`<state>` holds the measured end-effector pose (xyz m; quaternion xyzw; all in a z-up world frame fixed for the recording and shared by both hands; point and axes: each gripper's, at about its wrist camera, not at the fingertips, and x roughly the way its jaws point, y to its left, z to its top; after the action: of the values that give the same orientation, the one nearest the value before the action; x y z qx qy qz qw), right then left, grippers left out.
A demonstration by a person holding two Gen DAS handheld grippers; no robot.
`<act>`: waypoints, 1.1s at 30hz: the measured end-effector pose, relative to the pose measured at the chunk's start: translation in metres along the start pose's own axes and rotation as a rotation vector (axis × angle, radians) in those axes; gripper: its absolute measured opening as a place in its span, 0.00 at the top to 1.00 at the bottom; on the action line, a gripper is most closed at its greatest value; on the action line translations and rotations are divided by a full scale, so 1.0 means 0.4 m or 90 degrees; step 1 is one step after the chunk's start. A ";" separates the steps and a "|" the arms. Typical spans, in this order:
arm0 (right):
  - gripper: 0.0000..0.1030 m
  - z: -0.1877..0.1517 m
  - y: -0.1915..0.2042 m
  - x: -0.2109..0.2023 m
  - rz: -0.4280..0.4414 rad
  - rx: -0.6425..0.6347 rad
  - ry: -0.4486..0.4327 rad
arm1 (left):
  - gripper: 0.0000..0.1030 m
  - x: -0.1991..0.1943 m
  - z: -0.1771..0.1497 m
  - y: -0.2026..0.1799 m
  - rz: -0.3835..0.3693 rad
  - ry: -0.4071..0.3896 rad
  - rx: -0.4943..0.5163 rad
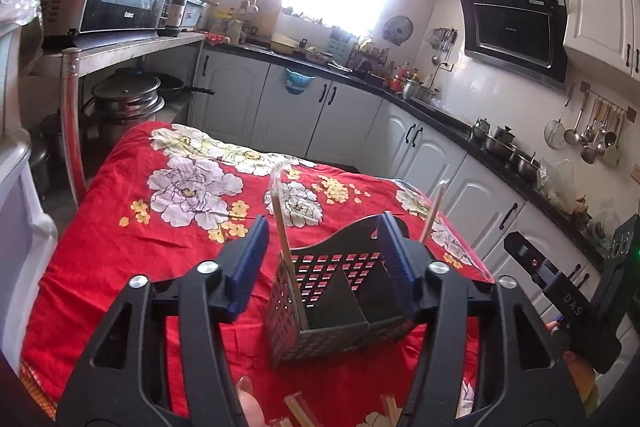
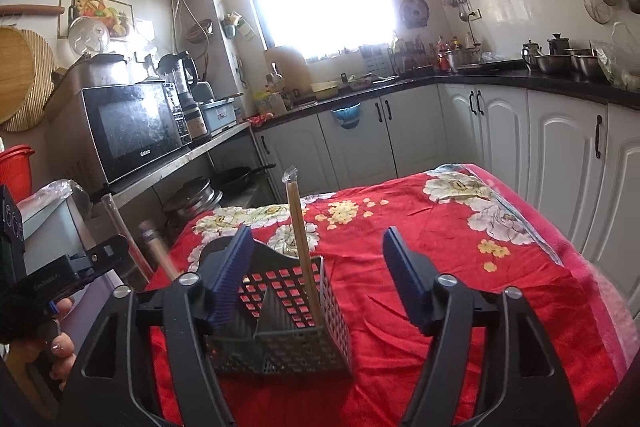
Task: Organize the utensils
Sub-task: 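Open both grippers to leave the chopsticks standing in the caddy, then withdraw both grippers from the caddy toward the remaining chopsticks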
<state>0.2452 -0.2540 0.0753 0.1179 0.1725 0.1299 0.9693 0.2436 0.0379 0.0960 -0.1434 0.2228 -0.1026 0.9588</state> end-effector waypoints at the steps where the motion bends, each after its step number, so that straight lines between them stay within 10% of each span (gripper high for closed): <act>1: 0.33 -0.002 0.000 -0.009 -0.001 -0.001 -0.001 | 0.44 -0.008 -0.001 -0.001 -0.001 -0.003 0.000; 10: 0.26 -0.019 0.006 -0.083 0.003 -0.009 -0.003 | 0.11 -0.091 -0.017 -0.015 -0.018 -0.048 0.005; 33: 0.26 -0.098 -0.009 -0.198 0.005 -0.033 0.056 | 0.10 -0.180 -0.128 0.006 -0.015 -0.029 0.000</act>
<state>0.1598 -0.2734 0.0624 0.0877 0.2111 0.1431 0.9630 0.1570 0.0470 0.0798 -0.1485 0.1994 -0.1103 0.9623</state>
